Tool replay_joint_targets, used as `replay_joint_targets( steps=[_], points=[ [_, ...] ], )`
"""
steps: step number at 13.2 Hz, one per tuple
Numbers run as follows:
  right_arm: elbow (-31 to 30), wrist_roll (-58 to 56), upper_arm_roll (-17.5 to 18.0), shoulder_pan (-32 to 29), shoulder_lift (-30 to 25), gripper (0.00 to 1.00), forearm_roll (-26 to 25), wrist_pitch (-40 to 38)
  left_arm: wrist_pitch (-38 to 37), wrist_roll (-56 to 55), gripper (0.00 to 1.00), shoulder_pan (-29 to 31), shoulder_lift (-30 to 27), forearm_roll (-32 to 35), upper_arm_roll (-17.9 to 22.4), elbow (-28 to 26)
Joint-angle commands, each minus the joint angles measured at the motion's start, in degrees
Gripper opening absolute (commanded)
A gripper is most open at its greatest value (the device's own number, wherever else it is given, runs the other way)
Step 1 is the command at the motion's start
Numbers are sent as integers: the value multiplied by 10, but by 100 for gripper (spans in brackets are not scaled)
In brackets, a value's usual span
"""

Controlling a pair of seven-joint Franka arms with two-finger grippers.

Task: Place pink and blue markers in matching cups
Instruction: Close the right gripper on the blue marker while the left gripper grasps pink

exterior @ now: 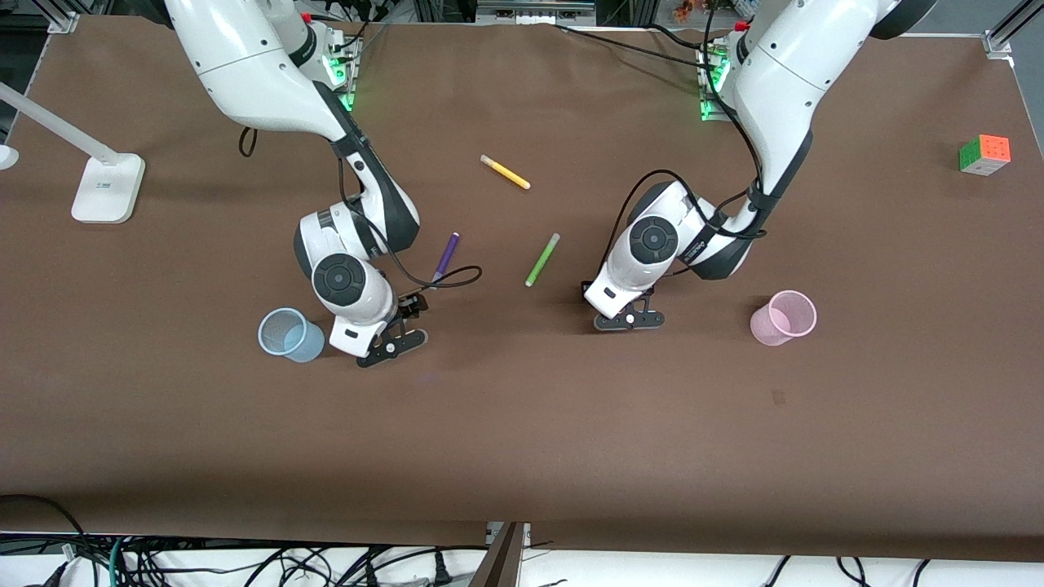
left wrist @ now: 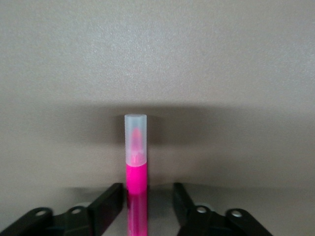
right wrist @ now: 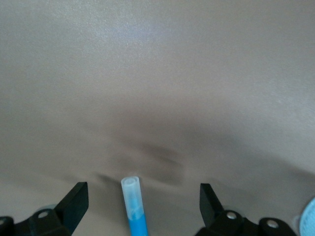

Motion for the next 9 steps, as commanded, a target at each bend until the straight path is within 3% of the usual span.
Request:
replay_joint_targets(
  steps=[1, 4, 5, 6, 9],
  points=[
    [-40, -13, 1, 0, -10, 94, 2, 44, 6, -30, 0, -2, -3, 25, 3, -6],
    [-43, -20, 1, 1, -11, 74, 2, 43, 6, -31, 0, -2, -3, 25, 3, -5],
    [-45, -20, 1, 1, -12, 64, 2, 43, 5, -31, 0, 0, -3, 25, 3, -5],
    [-45, -21, 1, 1, -13, 44, 2, 40, 3, -31, 0, 4, -8, 25, 2, -4],
    [-45, -23, 1, 2, -14, 21, 2, 41, 1, -32, 0, 7, -12, 24, 2, 2]
  ],
)
